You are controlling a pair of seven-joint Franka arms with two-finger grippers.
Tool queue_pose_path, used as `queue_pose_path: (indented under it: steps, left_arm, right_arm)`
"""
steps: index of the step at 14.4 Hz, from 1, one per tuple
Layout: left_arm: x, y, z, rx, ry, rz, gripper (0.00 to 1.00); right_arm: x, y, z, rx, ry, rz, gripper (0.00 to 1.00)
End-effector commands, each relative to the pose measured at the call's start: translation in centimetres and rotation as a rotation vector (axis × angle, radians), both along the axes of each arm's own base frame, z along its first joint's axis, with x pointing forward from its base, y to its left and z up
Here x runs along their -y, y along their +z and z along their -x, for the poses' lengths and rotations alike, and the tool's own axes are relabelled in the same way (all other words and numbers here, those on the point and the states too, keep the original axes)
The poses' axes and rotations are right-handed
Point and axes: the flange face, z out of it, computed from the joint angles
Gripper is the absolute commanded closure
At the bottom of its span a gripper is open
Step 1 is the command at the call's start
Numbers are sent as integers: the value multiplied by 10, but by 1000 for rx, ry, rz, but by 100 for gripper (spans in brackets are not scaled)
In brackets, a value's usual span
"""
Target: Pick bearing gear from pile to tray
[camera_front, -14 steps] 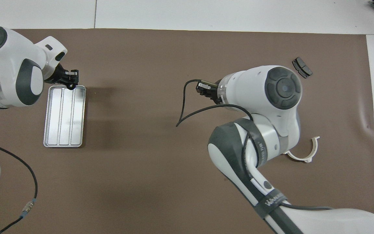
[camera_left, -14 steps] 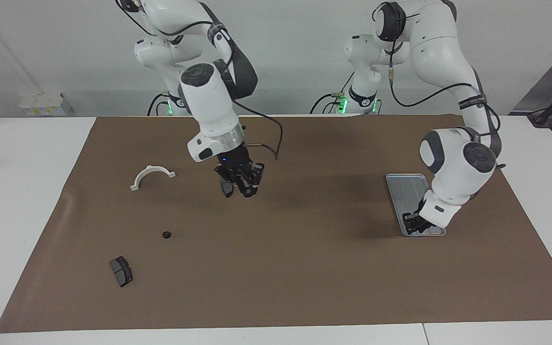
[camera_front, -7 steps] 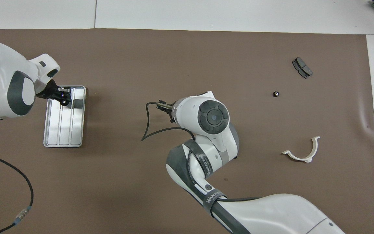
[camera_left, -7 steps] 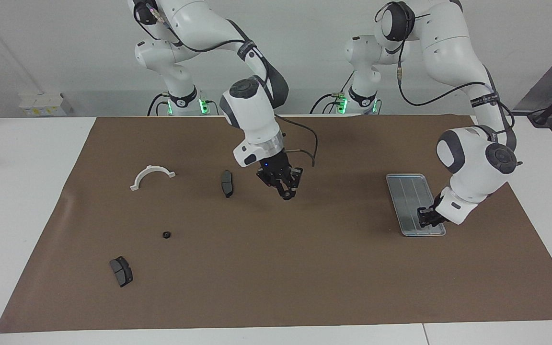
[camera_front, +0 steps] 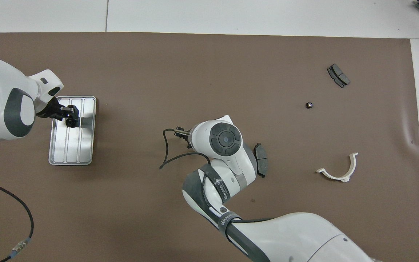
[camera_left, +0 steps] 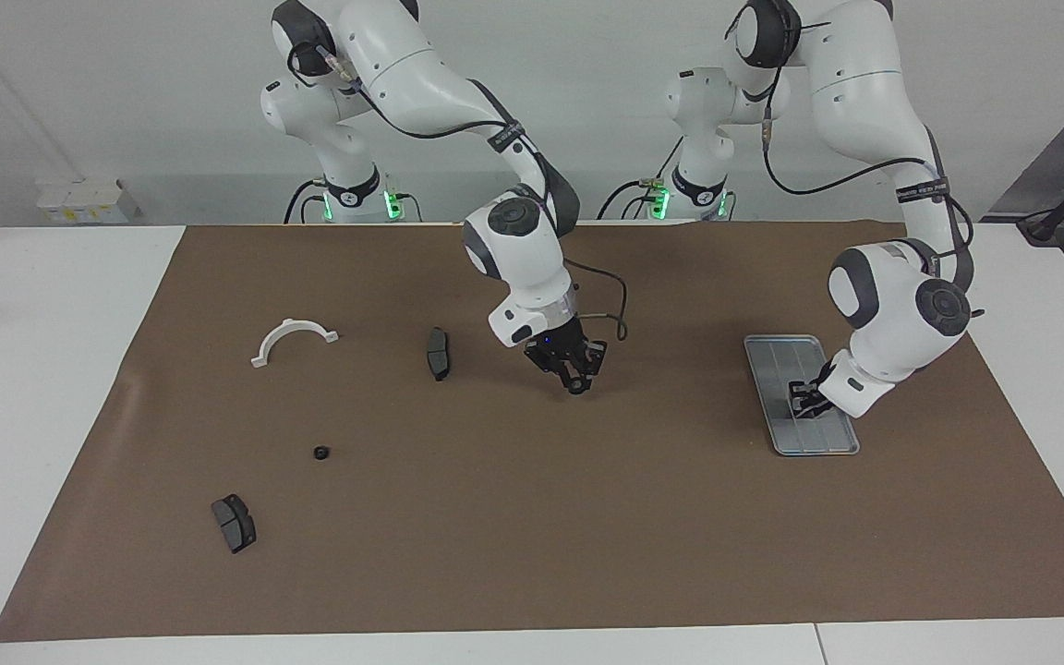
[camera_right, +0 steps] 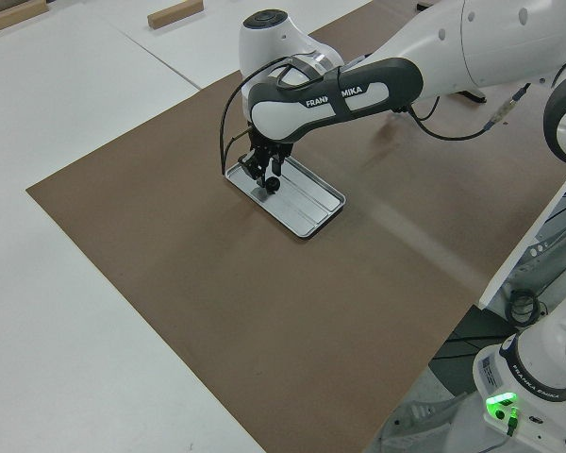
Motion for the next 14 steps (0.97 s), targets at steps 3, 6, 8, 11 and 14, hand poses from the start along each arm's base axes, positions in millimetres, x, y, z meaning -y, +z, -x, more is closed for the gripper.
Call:
queue_pose_path:
  steps: [3, 6, 8, 11, 14]
  left_arm:
    - [15, 30, -15, 78, 18, 7, 0]
    - [93, 39, -24, 127, 135, 9, 0]
    - [155, 39, -17, 144, 185, 18, 0]
    - [261, 39, 7, 175, 176, 48, 0]
    - [338, 25, 27, 198, 147, 67, 0]
  right_arm:
    - [32, 39, -12, 60, 6, 63, 0]
    - [104, 96, -41, 98, 6, 164, 0]
    - [149, 120, -55, 93, 39, 205, 0]
    - [228, 136, -86, 85, 100, 257, 0]
    - [301, 118, -107, 89, 232, 288, 0]
